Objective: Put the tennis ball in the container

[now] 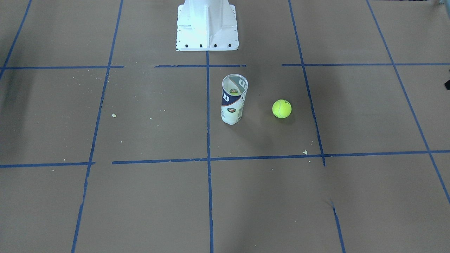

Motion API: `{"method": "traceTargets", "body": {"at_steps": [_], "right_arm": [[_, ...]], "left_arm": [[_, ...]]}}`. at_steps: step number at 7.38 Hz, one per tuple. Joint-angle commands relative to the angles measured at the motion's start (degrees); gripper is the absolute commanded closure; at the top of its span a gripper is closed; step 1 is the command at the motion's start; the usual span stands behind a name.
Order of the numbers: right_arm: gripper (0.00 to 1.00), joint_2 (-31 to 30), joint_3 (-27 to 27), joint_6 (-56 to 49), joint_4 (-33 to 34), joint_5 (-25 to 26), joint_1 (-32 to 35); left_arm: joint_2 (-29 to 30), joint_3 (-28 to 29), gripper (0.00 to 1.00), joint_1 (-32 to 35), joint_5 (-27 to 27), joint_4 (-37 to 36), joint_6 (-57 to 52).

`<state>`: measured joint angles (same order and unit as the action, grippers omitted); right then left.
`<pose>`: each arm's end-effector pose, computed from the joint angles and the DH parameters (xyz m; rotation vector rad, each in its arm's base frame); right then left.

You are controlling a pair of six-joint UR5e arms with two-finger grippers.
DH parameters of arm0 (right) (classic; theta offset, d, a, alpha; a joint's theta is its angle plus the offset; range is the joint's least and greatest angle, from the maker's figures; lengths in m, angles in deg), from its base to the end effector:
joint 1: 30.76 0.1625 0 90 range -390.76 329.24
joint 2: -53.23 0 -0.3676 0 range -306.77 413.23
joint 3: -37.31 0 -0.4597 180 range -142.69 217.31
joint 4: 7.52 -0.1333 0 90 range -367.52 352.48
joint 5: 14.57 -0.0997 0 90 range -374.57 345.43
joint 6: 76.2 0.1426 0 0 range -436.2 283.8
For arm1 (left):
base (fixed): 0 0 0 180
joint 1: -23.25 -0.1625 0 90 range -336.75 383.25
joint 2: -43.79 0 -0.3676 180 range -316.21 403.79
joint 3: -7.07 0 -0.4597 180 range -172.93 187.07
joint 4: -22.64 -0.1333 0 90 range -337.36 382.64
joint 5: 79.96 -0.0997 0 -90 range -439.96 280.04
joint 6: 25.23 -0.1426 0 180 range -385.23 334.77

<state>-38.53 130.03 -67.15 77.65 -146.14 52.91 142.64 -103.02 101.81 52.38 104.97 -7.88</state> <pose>-0.0231 -0.5592 0.6183 -0.0013 -0.7313 0.0087 0.0805 -0.5857 0.3653 0.1613 0.7948 0.0397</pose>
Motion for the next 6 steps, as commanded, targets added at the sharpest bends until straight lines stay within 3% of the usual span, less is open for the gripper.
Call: {"method": "traceTargets", "body": {"at_steps": [1, 2, 4, 6], "right_arm": [[0.00, 0.0, 0.0, 0.0, 0.0, 0.0, 0.0], [0.00, 0.0, 0.0, 0.0, 0.0, 0.0, 0.0], [0.00, 0.0, 0.0, 0.0, 0.0, 0.0, 0.0], [0.00, 0.0, 0.0, 0.0, 0.0, 0.0, 0.0]], "left_arm": [[7.2, -0.3, 0.00, -7.8, -1.7, 0.8, 8.1], [9.1, 0.0, 0.00, -11.3, -2.0, 0.9, 8.7], [15.6, 2.6, 0.00, -21.1, -4.0, 2.2, 23.9], [15.3, 5.1, 0.00, -24.4, -5.1, 10.8, 29.0]]}}
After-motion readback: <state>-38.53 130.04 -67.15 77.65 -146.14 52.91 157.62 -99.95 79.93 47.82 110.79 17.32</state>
